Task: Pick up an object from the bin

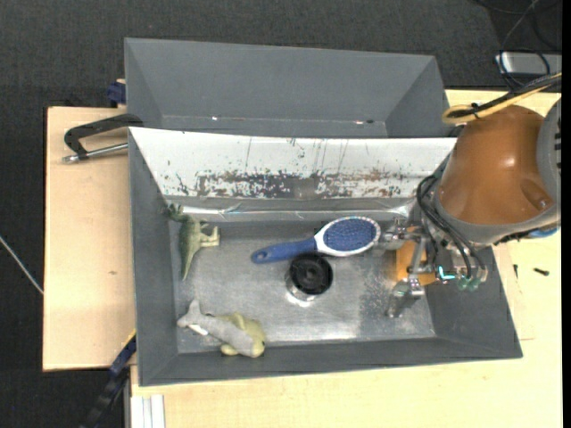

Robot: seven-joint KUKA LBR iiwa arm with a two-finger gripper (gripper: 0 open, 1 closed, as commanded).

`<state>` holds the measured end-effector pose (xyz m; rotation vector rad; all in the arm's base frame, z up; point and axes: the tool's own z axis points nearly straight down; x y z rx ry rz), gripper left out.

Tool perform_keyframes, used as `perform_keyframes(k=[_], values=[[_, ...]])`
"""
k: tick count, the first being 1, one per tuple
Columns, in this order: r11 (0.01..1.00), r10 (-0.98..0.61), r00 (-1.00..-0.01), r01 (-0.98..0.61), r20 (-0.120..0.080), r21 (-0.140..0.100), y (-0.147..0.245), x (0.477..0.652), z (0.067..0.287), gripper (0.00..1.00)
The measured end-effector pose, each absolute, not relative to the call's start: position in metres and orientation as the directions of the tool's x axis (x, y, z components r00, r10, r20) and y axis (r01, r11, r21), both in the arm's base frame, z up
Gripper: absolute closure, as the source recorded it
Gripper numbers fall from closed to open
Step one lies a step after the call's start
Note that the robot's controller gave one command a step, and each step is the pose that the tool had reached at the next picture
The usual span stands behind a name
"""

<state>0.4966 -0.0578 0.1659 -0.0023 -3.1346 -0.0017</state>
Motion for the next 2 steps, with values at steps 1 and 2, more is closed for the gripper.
perform_keyframes(k=[1,2], values=[[0.908,-0.418,-0.908,-0.418,0.002,0.002,-0.055,0.505,0.124,0.00],[0.935,-0.354,-0.935,-0.354,-0.009,-0.001,-0.031,0.550,0.071,0.00]])
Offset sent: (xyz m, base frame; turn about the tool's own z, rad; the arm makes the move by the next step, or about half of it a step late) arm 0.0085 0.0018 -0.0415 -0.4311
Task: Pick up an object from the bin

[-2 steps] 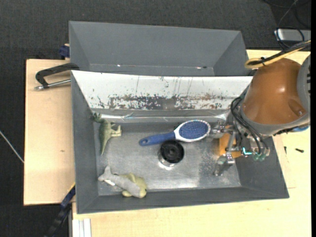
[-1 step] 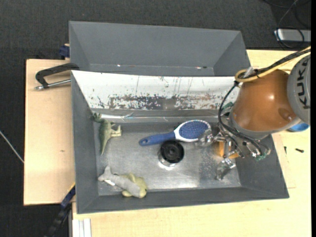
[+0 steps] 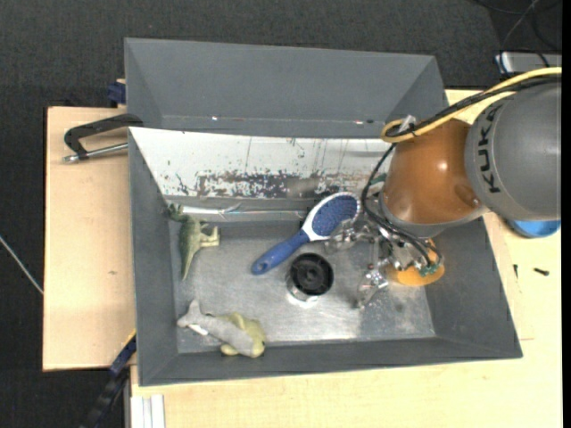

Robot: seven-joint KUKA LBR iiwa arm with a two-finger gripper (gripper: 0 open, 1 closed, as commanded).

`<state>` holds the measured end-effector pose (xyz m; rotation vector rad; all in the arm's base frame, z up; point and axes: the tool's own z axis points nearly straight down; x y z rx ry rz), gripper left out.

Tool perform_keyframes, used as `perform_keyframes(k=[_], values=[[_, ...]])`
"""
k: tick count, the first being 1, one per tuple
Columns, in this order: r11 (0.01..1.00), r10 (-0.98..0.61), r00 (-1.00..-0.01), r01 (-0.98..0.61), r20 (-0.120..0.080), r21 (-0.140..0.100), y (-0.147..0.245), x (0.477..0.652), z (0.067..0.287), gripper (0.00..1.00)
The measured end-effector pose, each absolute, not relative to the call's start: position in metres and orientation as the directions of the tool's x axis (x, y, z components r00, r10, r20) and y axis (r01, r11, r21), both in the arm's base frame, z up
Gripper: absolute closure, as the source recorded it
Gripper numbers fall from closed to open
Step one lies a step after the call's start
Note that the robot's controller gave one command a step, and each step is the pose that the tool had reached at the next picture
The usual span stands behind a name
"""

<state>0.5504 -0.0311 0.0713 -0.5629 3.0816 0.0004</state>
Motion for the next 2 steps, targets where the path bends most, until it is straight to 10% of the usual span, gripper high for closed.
perform_keyframes(k=[1,2], values=[[0.947,-0.322,-0.947,-0.322,-0.005,0.001,0.0260,0.5441,0.0763,0.00],[0.947,-0.320,-0.947,-0.320,-0.010,0.000,0.0242,0.5454,0.0772,1.00]])
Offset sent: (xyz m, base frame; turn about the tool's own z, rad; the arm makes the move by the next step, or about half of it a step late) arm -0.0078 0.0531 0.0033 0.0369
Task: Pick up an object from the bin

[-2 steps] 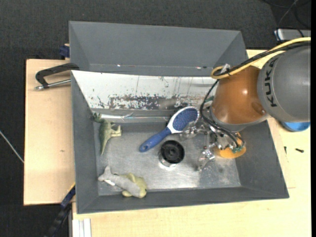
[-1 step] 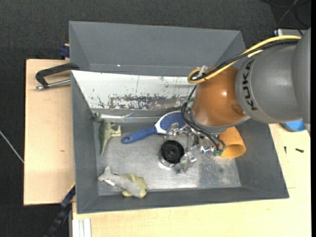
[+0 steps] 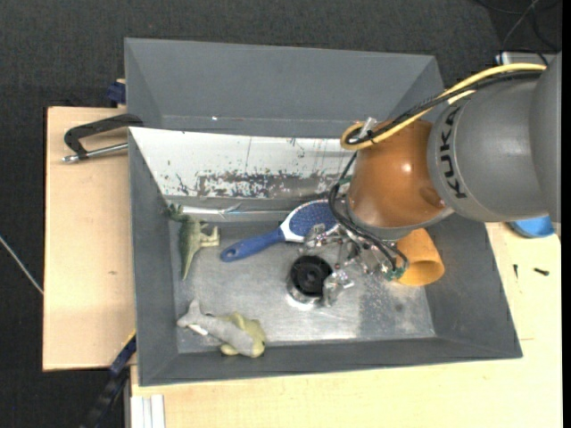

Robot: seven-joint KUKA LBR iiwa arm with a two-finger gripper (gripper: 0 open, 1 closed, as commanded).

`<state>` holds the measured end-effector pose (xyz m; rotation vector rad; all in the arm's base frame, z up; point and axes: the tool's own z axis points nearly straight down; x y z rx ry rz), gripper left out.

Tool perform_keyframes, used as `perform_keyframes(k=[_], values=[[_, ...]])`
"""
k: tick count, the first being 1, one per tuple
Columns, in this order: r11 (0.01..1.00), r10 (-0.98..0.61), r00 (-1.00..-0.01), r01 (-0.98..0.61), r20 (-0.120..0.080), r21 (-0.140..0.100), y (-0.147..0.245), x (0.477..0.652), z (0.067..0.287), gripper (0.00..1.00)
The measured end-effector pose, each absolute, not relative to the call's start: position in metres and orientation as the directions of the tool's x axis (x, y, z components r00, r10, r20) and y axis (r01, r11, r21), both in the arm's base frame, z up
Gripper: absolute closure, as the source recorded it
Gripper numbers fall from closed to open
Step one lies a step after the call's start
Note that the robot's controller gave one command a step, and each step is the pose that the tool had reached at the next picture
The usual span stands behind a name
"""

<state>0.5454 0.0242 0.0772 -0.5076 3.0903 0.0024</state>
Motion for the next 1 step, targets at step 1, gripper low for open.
perform_keyframes(k=[1], values=[[0.939,-0.343,-0.939,-0.343,-0.014,-0.003,0.0481,0.5283,0.2440,1.00]])
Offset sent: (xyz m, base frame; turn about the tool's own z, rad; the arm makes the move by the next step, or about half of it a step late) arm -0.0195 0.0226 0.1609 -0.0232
